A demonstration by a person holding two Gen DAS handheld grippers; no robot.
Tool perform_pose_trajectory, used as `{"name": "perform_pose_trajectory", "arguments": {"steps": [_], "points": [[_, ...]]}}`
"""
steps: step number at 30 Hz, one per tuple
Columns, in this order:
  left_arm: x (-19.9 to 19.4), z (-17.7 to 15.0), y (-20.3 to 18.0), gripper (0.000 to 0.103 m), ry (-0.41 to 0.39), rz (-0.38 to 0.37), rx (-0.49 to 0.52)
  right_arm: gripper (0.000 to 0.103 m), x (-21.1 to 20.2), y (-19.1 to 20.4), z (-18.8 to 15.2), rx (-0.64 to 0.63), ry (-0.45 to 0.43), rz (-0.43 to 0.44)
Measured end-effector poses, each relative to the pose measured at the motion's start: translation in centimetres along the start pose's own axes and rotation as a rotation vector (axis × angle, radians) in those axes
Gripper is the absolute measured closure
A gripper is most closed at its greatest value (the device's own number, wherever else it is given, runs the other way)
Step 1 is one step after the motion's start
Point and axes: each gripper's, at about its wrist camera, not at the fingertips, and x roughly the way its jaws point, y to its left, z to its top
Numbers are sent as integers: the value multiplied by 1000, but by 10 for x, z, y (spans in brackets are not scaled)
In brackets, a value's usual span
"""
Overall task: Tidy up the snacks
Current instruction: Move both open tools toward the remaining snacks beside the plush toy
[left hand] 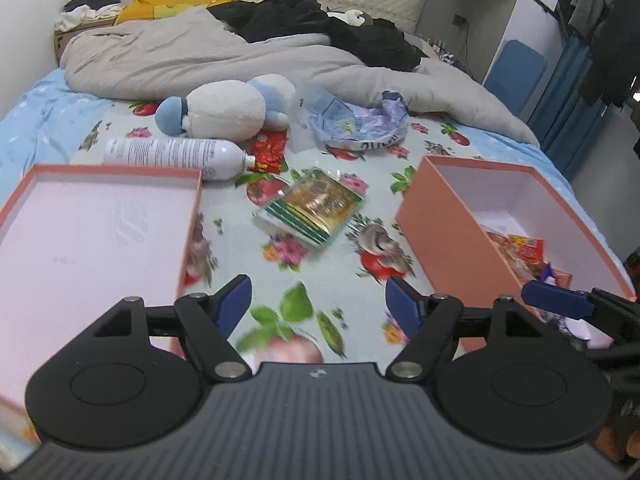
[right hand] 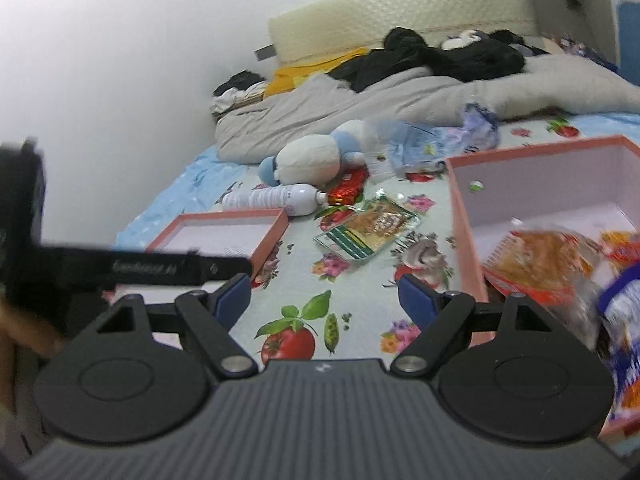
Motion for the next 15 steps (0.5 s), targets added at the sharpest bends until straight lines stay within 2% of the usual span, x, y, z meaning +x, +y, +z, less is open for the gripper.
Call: {"name": "perform_pose_trajectory", "arguments": {"steps": [8, 15], "points": [[56, 62, 23, 26, -3, 2, 83, 21, 66, -5, 18, -8, 3, 11], [139, 109, 29, 26, 44, -23, 154, 21, 147, -13, 7, 30, 41, -103]]}}
